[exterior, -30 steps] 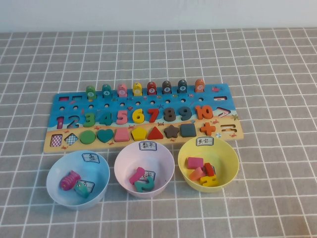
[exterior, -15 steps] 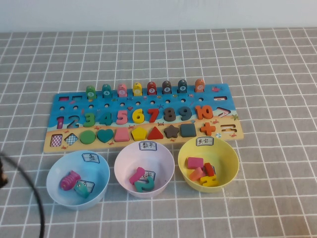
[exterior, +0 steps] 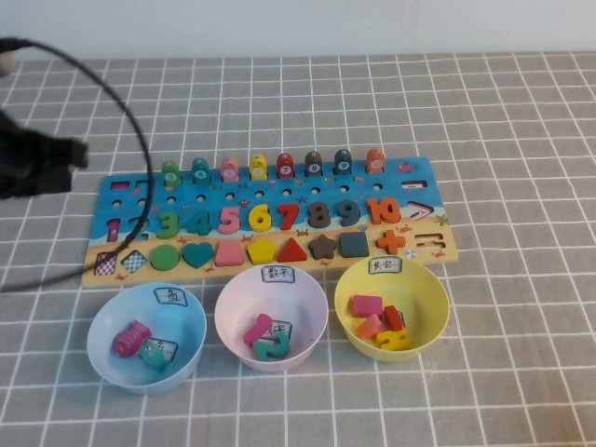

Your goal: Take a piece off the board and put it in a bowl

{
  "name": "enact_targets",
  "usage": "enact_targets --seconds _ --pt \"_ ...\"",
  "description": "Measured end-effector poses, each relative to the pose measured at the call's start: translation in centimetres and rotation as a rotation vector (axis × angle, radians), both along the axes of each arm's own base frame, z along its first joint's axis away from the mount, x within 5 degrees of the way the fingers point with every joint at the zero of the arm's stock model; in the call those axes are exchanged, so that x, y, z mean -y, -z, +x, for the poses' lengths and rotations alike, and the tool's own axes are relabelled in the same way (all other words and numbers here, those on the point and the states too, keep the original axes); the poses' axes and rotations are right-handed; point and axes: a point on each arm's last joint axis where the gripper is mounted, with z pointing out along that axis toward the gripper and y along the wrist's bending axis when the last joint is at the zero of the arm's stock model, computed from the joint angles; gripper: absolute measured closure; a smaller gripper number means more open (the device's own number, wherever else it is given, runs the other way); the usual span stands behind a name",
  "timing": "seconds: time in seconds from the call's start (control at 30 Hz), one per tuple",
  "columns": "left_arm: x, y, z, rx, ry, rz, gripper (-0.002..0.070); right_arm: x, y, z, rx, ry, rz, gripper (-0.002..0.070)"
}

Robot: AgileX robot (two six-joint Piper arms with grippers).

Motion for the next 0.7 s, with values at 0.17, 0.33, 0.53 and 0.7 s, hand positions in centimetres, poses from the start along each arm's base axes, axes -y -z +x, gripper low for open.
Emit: enact_targets --seconds 0.17,0.33,0.53,0.7 --pt "2.3 0.2 5.7 -0.065 0.077 0.006 0.068 0.0 0.0 0.0 0.0 0.0 0.0 0.0694" --pt "5.8 1.5 10.1 -0.154 0.152 0.086 0.068 0.0 0.0 0.0 0.0 0.0 0.0 0.0694" --pt "8.4 2.4 13.4 -0.216 0.155 0.154 0.068 0.0 0.0 0.0 0.0 0.0 0.0 0.0694" --pt "8.9 3.2 14.8 -0.224 0.153 0.154 0.0679 0.0 0.0 0.0 0.0 0.0 0.0 0.0694"
